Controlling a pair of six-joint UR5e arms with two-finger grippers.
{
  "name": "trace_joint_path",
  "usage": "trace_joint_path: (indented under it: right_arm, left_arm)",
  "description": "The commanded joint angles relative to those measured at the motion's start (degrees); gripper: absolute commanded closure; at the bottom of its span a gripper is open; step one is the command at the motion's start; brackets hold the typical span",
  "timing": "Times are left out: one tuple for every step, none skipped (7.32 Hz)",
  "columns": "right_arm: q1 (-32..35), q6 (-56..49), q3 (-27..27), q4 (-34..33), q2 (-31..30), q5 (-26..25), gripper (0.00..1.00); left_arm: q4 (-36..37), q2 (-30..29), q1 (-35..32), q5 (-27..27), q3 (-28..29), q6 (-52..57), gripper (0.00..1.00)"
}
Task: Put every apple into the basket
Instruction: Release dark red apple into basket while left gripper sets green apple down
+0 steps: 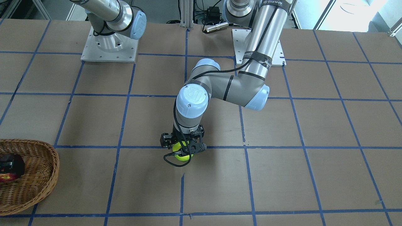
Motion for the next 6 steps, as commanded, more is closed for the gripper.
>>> trace_joint_path:
  right_arm:
    - [-0.5, 0.5, -0.4, 0.1, 0.1, -0.3, 0.0]
    - [-0.5, 0.4, -0.5, 0.5, 0.0, -0.4, 0.0]
    - [-0.5, 0.5, -0.6, 0.8, -0.3, -1.5, 0.0]
    - [-0.4, 0.4, -0.4, 1.6, -2.2, -1.7, 0.0]
    - [0.3, 0.4, -0.3, 6.0, -6.1, -1.0, 0.0]
    - [2.4, 0.4, -0.3, 10.9, -9.7, -0.4, 0.0]
  left_arm:
    - [-0.8, 2.3, 0.4, 0.8, 1.1, 2.1, 0.0]
    - [-3.9, 5.6, 3.3, 0.5, 1.5, 2.4, 0.0]
    - [-6.0, 8.3, 7.9, -1.1, 3.5, 6.0, 0.0]
    - [-9.9, 9.5, 11.9, -4.0, 6.4, 9.7, 0.0]
    - [-14.0, 11.2, 14.9, -4.1, 9.5, 13.6, 0.0]
    - [-19.8, 13.2, 17.8, -3.5, 12.1, 19.7, 0.0]
